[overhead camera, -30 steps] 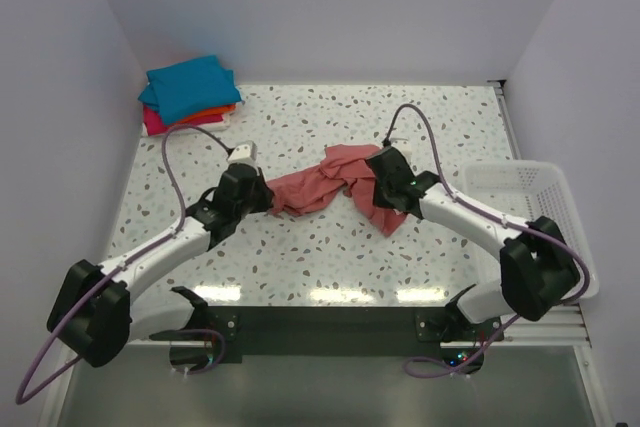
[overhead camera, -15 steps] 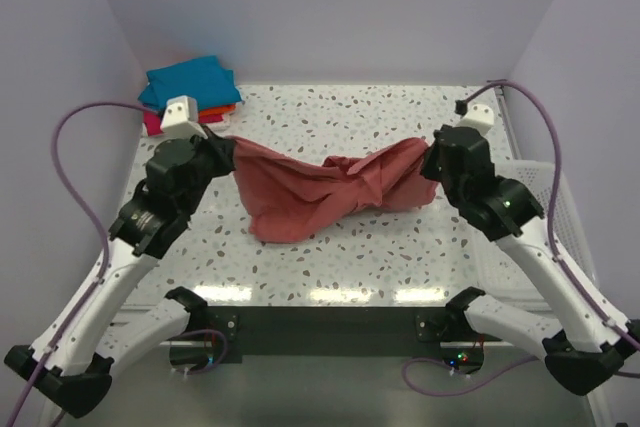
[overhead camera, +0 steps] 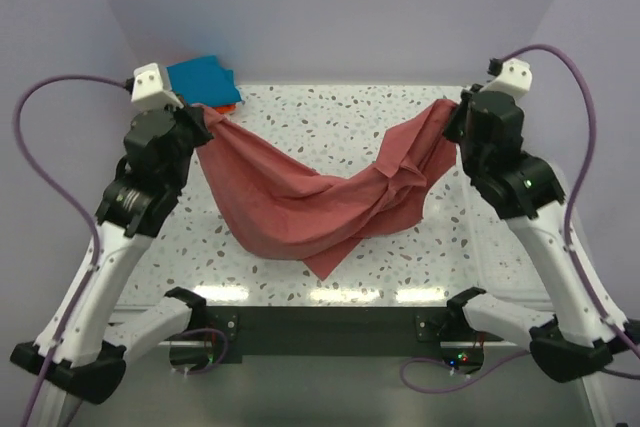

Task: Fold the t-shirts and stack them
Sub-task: Flatten the tshirt out

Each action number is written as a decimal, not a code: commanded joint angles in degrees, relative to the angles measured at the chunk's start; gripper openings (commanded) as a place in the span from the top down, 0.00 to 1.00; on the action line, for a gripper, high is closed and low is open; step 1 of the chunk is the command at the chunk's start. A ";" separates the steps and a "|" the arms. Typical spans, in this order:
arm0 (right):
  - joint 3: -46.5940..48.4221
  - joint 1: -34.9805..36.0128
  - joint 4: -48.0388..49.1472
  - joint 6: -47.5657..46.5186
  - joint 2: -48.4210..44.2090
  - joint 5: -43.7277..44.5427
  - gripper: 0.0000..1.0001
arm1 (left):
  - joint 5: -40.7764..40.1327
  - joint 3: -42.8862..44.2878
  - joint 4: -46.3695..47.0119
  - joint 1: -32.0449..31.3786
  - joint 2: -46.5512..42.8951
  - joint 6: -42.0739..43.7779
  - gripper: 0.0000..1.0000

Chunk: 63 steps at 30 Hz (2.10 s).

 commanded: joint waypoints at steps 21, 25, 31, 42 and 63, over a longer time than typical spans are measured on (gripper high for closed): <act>13.01 -14.84 10.57 0.18 11.51 -14.75 1.00 | 27.43 31.16 2.35 29.84 26.54 -1.57 1.00; 6.51 -16.77 10.48 1.93 10.19 -15.19 1.00 | 30.76 31.94 1.65 31.43 27.94 -2.19 1.00; 0.26 -22.13 13.02 4.57 16.24 -21.95 1.00 | 39.20 39.50 1.02 32.04 44.69 -2.98 1.00; -5.98 -22.84 19.36 6.15 33.21 -30.04 0.87 | 39.85 24.41 13.16 27.75 53.10 -6.58 0.23; -12.49 -22.67 12.23 5.80 26.01 -25.12 0.33 | -0.51 -40.83 2.98 -9.52 7.46 -39.27 0.50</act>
